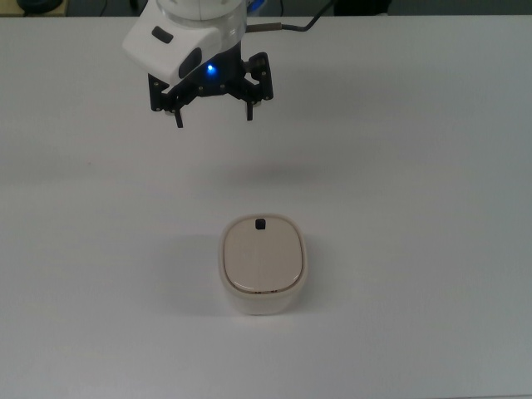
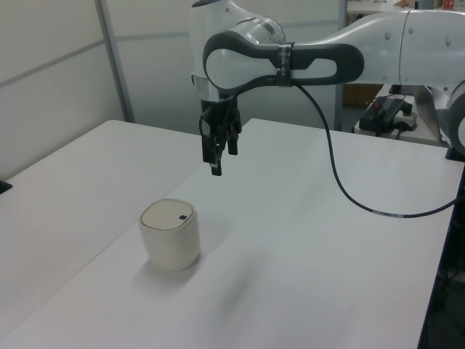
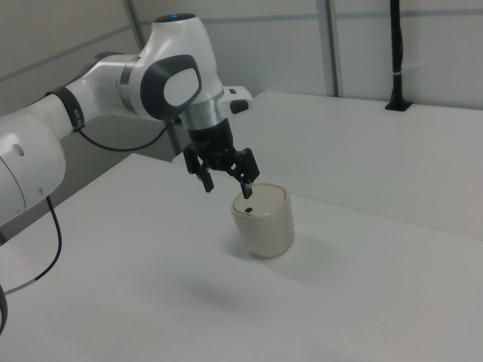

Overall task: Open the trash can
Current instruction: 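Lower the gripper down onto the lid tab of the cream trash can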

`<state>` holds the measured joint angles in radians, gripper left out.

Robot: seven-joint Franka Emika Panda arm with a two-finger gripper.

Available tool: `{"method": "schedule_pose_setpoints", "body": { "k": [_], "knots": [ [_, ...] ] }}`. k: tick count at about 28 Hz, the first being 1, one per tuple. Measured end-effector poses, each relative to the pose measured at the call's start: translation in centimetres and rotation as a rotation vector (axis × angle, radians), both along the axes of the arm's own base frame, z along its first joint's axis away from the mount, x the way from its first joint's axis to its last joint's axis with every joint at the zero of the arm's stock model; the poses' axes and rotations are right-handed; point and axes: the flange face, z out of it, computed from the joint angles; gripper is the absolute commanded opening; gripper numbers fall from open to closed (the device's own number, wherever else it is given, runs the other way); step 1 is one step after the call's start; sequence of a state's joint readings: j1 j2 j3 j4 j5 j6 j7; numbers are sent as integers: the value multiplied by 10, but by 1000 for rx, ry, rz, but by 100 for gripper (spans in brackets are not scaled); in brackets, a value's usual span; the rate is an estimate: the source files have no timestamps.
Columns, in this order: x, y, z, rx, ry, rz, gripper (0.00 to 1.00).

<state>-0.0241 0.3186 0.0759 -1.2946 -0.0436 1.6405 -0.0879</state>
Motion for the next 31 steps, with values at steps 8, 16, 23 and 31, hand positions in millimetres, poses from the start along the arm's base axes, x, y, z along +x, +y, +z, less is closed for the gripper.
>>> {"method": "schedule_pose_setpoints", "body": {
  "k": [8, 16, 23, 31],
  "knots": [
    [-1, 3, 6, 3, -11, -51, 100],
    [-2, 3, 8, 3, -15, -57, 61],
    [4, 4, 12, 11, -67, -119, 0],
    [19, 9, 5, 28, -148, -158, 0]
  ]
}}
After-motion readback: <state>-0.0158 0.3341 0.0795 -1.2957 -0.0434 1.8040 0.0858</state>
